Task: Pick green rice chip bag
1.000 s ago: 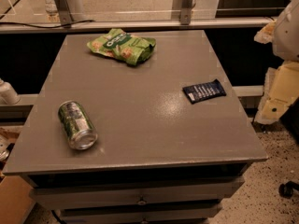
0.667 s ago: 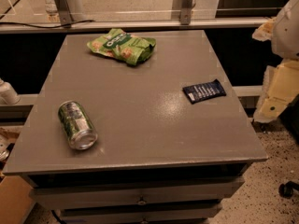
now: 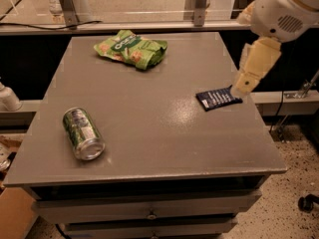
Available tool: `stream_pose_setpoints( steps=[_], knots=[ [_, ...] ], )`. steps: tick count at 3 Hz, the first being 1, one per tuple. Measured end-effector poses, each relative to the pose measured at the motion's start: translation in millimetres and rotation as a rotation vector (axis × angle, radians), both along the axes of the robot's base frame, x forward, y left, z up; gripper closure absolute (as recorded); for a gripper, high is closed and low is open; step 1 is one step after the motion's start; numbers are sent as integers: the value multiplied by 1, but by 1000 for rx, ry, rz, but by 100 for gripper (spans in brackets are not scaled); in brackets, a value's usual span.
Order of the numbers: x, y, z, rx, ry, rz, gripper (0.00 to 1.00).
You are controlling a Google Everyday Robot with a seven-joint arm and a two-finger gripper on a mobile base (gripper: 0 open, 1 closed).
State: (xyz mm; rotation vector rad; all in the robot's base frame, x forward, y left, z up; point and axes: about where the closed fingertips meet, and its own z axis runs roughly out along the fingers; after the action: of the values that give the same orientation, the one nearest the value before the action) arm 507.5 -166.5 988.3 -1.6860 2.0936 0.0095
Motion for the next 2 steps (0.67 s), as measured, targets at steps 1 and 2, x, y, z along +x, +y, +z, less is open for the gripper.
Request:
stream_pose_setpoints(
  steps=[1, 2],
  knots=[
    [47, 25, 0, 84, -33, 10, 0],
    [83, 60, -9, 163, -57, 15, 0]
  ],
)
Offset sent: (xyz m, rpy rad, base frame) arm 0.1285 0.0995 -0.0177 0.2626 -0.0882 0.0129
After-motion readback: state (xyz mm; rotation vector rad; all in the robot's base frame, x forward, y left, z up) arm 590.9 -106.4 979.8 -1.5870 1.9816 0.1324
